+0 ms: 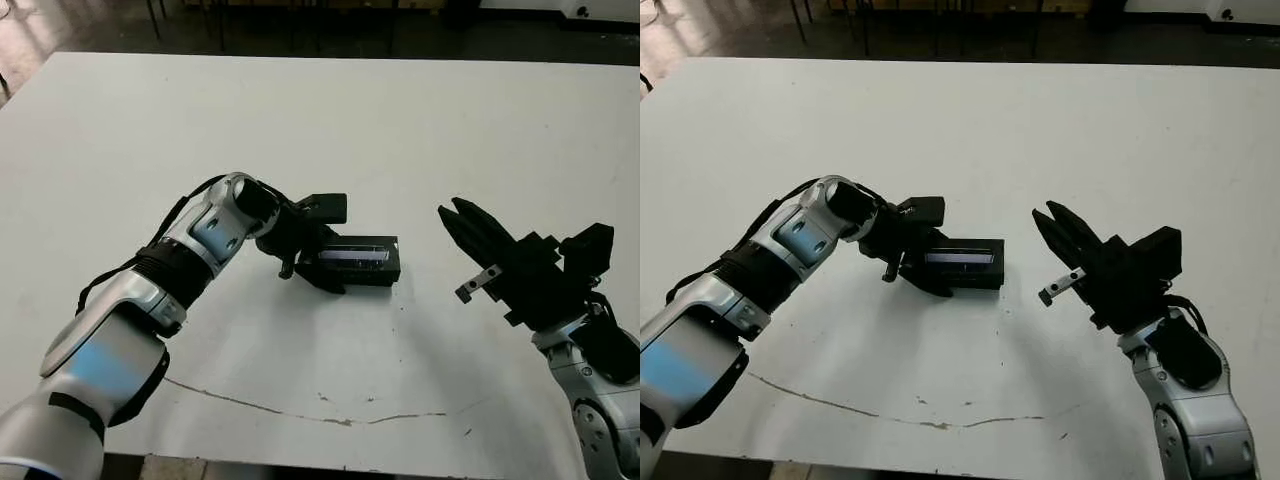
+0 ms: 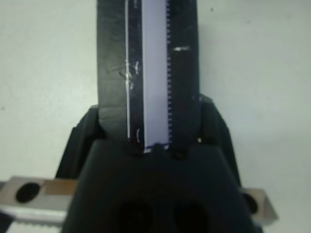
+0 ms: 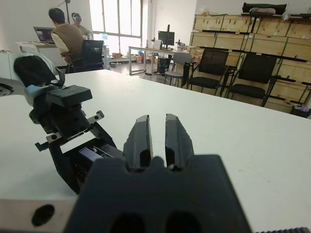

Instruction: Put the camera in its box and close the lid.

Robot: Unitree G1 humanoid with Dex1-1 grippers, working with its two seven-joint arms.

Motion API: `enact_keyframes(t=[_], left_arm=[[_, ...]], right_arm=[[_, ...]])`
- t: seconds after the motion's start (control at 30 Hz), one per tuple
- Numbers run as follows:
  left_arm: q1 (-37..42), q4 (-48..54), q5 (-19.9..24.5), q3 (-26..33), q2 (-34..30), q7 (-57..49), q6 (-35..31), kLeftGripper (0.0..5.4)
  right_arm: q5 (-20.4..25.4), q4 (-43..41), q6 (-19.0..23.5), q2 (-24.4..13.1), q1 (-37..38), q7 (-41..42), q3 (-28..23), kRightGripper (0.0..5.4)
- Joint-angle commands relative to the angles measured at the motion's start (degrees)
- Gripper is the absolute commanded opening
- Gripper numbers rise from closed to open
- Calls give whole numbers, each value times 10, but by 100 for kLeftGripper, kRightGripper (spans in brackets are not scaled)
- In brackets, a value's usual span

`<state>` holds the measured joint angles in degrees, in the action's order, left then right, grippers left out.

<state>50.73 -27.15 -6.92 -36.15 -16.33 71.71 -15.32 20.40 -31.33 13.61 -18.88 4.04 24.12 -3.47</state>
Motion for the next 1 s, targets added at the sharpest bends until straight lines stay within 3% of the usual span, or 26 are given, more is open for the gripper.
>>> enact_keyframes(t=[0.03, 0.4, 0.83, 0.93, 1.0], left_arm=[[-55, 16, -43, -55, -15, 19, -43, 205], [-86, 52, -23, -22, -56, -7, -115, 205], [-111, 47, 8, -12, -43, -19, -133, 205], [-109, 39, 15, -15, -43, -12, -132, 262], [-113, 39, 8, -19, -51, -16, -73, 308]], right_arm=[[-2, 3, 5, 2, 1, -5, 3, 0], [-10, 8, 1, 2, -7, -7, 10, 0], [-9, 2, 6, 2, -6, -10, 10, 0], [-9, 4, 2, 2, -6, -9, 11, 0], [-10, 6, -1, 2, -6, -8, 11, 0]])
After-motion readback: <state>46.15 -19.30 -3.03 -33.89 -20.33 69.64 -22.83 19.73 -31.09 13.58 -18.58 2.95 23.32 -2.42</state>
